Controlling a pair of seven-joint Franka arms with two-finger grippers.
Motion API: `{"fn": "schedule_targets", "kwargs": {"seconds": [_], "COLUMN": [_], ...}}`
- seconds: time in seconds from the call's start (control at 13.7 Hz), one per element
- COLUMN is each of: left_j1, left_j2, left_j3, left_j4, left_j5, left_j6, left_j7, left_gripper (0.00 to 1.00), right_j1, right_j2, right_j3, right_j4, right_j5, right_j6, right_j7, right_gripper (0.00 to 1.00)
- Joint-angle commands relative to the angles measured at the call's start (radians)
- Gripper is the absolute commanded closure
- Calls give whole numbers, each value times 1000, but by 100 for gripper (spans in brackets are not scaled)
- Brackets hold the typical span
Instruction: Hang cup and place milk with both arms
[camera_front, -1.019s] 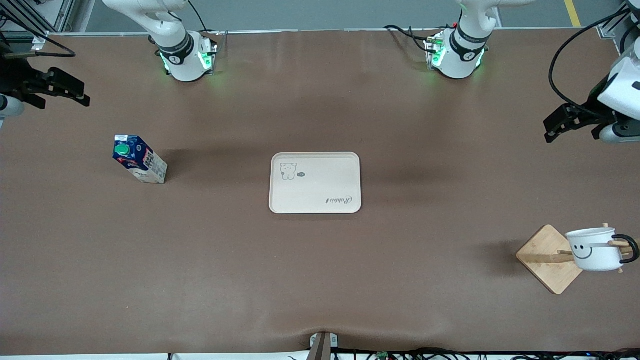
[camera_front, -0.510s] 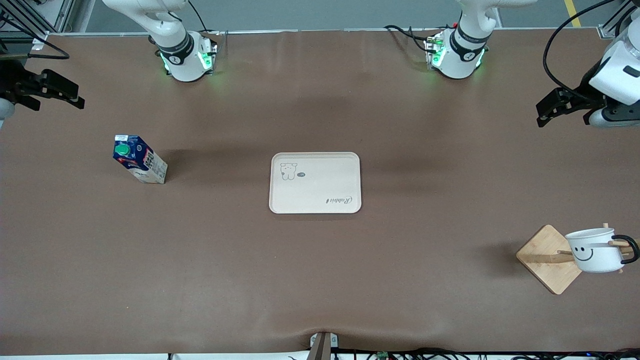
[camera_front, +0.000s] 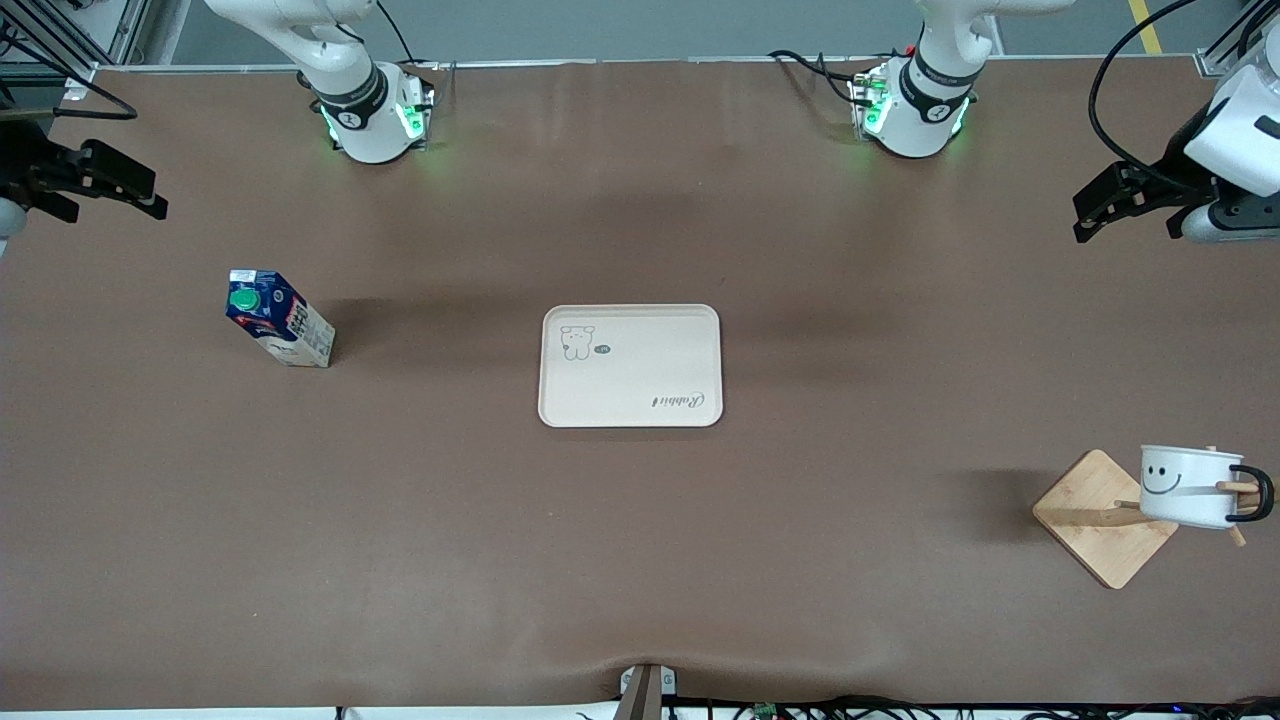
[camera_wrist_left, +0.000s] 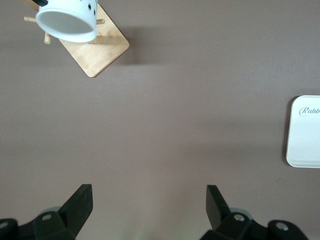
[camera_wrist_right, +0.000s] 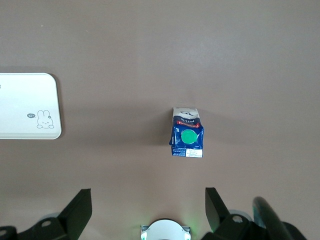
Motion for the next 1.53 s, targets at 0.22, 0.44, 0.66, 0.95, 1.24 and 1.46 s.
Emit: {"fn": "schedule_targets", "kwargs": {"seconds": [0.22,0.44,0.66,0.95,1.24,1.46], "left_j1": [-6,-2,1,20,23,21], "left_j2": [24,35,35,36,41,42], "left_j3": [14,17,23,22,22,23], "left_j4": [77,98,105,111,112,114], "left_j5": [-1,4,4,4,4,4], "left_j6": [-40,-66,-68,-72,-74,-74], "left_j7": [10,8,-1,-4,-1,-1], "left_gripper": [0,0,0,0,0,0], "right_j1": [-11,-13,-14,-23,-31,-31], "right_j2": [-18,-18,-17,-15,-14,-14], "right_j3": [6,6,6,6,6,6], "right_j4": [-17,-17,-17,-16,-16,-17], "right_j5": [-7,-7,-7,-5,-5,-5], "right_j6": [9,7,7,7,7,5], "right_j7": [7,7,9,9,9,9], "right_gripper": [0,0,0,0,0,0]}}
